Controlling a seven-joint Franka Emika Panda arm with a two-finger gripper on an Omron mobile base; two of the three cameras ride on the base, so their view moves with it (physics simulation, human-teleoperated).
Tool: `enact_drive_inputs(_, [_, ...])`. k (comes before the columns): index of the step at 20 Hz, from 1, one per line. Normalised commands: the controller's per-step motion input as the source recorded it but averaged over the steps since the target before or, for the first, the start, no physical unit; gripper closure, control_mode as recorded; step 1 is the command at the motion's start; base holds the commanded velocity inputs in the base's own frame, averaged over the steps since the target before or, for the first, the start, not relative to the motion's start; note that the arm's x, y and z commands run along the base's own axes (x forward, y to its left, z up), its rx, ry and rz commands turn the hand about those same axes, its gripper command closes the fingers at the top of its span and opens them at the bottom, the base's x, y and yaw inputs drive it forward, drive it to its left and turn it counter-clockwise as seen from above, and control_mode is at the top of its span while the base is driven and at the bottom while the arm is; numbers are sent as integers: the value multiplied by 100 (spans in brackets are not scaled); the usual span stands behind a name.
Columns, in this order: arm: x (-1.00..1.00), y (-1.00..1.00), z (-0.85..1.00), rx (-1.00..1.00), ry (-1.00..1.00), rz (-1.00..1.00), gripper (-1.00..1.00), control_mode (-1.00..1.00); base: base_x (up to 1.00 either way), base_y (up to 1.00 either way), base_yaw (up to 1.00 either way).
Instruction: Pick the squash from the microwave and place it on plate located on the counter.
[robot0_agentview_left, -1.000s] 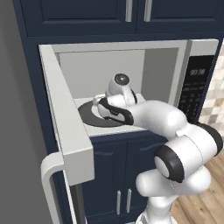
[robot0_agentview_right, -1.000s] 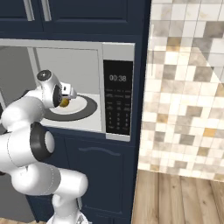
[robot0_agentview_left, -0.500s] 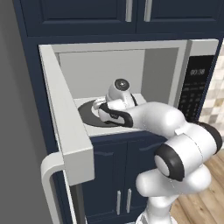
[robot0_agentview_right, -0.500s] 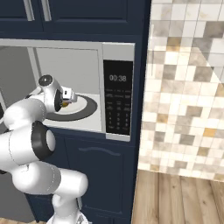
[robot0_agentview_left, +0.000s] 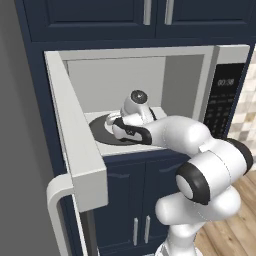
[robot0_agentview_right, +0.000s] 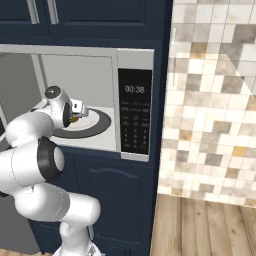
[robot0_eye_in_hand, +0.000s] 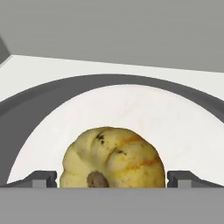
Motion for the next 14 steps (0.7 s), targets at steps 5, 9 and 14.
enact_drive_inputs(5, [0, 0, 0, 0, 0, 0, 100, -100, 0, 0, 0])
enact_drive_inputs(9, [0, 0, 0, 0, 0, 0, 100, -100, 0, 0, 0])
enact_drive_inputs(14, [0, 0, 0, 0, 0, 0, 100, -100, 0, 0, 0])
